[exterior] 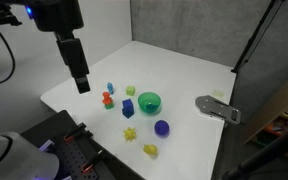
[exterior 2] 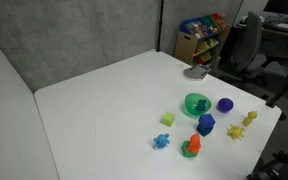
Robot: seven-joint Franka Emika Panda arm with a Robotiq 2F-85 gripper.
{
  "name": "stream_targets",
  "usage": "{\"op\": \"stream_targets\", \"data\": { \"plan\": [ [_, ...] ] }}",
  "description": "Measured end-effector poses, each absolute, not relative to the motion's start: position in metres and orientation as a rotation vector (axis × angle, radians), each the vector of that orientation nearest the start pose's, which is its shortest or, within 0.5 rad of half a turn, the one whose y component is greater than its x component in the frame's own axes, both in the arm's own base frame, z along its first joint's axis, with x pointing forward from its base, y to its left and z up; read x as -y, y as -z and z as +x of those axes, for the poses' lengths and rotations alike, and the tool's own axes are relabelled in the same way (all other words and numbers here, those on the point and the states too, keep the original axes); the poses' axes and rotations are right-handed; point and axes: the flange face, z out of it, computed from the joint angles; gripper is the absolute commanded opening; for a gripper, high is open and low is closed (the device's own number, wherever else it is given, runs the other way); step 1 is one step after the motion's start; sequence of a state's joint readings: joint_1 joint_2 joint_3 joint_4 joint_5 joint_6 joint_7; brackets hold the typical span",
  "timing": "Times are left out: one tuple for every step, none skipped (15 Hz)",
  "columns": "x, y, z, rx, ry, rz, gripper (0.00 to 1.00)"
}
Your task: Put the blue block inside the bowl
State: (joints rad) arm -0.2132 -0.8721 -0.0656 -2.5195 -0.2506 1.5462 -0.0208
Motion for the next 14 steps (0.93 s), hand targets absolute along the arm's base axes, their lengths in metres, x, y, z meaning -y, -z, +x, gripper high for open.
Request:
{"op": "stream_targets", "data": {
  "plan": [
    [0.106,-0.538,0.259,-0.373,-0.213,-3.298,1.00],
    [0.106,-0.538,0.259,-0.373,-0.213,-3.298,1.00],
    [0.106,-0.538,0.259,-0.373,-0.213,-3.298,1.00],
    [0.106,-0.538,0.259,-0.370,-0.213,-3.298,1.00],
    [0.105,-0.538,0.260,-0.363,-0.213,-3.298,1.00],
    [0.104,-0.538,0.260,-0.355,-0.212,-3.299,1.00],
    [0.102,-0.538,0.262,-0.347,-0.208,-3.298,1.00],
    [0.099,-0.538,0.263,-0.341,-0.203,-3.297,1.00],
    [0.096,-0.538,0.266,-0.336,-0.194,-3.295,1.00],
    [0.093,-0.537,0.269,-0.332,-0.182,-3.292,1.00],
    [0.089,-0.537,0.272,-0.331,-0.171,-3.288,1.00],
    [0.084,-0.536,0.276,-0.334,-0.161,-3.285,1.00],
    [0.079,-0.534,0.281,-0.339,-0.153,-3.282,1.00],
    [0.074,-0.532,0.287,-0.347,-0.146,-3.279,1.00]
  ]
}}
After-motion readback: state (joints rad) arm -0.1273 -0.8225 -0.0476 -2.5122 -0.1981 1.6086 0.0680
